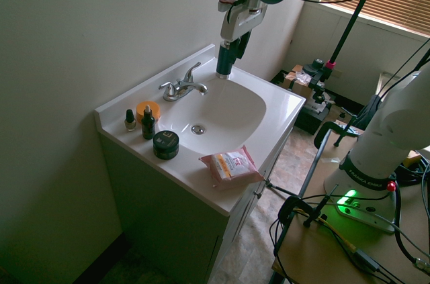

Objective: Sanitize yourself

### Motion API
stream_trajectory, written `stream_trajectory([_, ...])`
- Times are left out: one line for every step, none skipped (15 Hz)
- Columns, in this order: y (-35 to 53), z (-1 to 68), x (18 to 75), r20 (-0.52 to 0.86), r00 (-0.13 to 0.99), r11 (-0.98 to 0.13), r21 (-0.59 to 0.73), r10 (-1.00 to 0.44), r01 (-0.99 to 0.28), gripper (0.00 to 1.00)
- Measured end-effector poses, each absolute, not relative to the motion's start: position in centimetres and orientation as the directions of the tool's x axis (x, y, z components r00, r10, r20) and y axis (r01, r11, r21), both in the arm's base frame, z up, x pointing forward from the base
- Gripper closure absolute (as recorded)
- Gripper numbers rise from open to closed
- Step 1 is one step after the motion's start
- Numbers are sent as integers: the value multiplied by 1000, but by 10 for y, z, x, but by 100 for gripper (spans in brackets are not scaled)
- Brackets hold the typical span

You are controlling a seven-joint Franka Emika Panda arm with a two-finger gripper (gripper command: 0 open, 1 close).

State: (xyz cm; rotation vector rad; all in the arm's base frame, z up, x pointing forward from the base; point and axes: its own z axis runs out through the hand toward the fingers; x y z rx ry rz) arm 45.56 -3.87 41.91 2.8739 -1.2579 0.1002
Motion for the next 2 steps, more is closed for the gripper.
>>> stream_trajectory([-36, 416, 454, 57, 677, -679, -22, -733, -734, 0])
stream_trajectory([-34, 413, 453, 53, 677, -679, -22, -734, -734, 0])
